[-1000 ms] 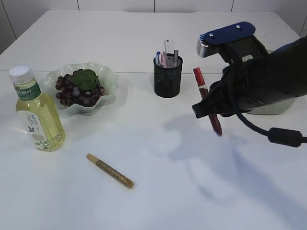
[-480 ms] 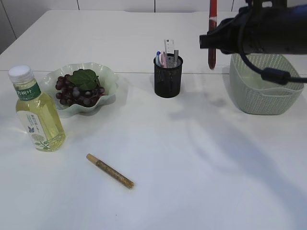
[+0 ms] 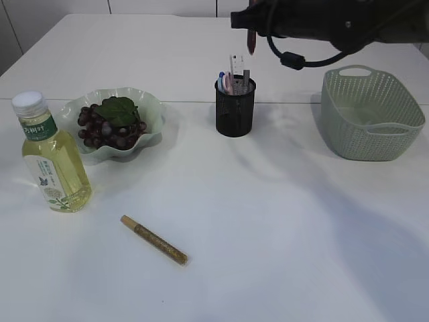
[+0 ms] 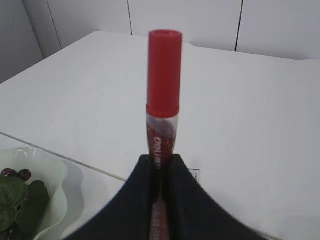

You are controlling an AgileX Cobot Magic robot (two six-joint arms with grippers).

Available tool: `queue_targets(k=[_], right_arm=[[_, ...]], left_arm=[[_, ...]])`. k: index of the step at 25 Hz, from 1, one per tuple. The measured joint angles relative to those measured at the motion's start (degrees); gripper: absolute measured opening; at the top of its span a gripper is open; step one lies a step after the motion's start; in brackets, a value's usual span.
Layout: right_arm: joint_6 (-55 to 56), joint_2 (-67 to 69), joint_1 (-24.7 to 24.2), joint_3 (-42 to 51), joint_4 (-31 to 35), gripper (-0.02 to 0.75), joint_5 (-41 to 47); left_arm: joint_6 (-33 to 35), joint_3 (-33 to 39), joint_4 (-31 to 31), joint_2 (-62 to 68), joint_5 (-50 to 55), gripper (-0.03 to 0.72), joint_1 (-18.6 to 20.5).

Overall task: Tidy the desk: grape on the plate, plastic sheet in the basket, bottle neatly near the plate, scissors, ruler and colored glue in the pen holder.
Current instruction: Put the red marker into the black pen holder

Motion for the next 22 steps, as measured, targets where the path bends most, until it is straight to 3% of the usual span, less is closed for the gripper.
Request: queue_targets(k=[10,22], right_arm=[[0.0,15.6,0.0,-14.1,0.0,0.062,1.7],[0.0,18.2,-1.0,-15.8,0.0,0.069,3.3]], left_arm=[[0.0,0.0,1.2,0.0,0.0,0.343,0.0],[0.0,0.0,1.3,0.4,0.0,0.342,0.0]])
